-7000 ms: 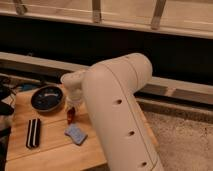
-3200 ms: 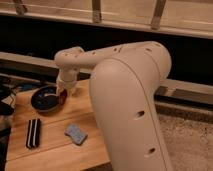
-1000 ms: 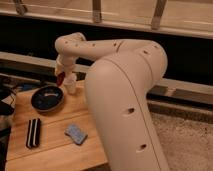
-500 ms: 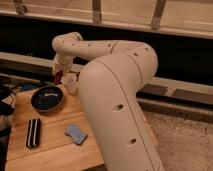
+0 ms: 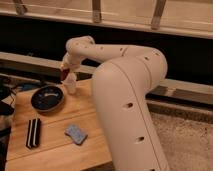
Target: Place the pepper in the ceramic cup
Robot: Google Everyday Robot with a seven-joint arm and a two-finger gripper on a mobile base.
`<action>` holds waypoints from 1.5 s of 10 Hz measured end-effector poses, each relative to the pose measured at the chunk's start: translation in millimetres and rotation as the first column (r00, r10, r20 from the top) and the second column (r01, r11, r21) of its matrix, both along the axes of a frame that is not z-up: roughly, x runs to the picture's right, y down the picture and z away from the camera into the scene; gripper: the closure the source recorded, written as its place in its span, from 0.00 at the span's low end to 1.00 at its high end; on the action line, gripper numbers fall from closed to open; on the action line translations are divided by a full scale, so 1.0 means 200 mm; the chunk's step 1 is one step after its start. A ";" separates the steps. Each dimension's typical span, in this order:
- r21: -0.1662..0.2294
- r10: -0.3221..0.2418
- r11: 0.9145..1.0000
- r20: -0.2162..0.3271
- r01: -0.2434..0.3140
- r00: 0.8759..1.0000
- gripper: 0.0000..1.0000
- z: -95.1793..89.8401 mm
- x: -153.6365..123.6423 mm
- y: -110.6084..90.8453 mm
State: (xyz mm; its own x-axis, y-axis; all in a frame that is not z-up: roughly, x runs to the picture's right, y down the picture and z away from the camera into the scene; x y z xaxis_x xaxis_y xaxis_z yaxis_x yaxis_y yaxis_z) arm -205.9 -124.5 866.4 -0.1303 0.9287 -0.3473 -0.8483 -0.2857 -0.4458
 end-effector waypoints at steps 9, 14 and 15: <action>0.033 0.045 0.998 0.066 -0.048 0.997 0.46 0.05 0.04 -0.08; 0.029 0.043 0.999 0.065 -0.045 0.997 0.27 0.10 0.09 -0.13; 0.031 0.047 0.998 0.064 -0.049 0.997 0.19 0.07 0.08 -0.11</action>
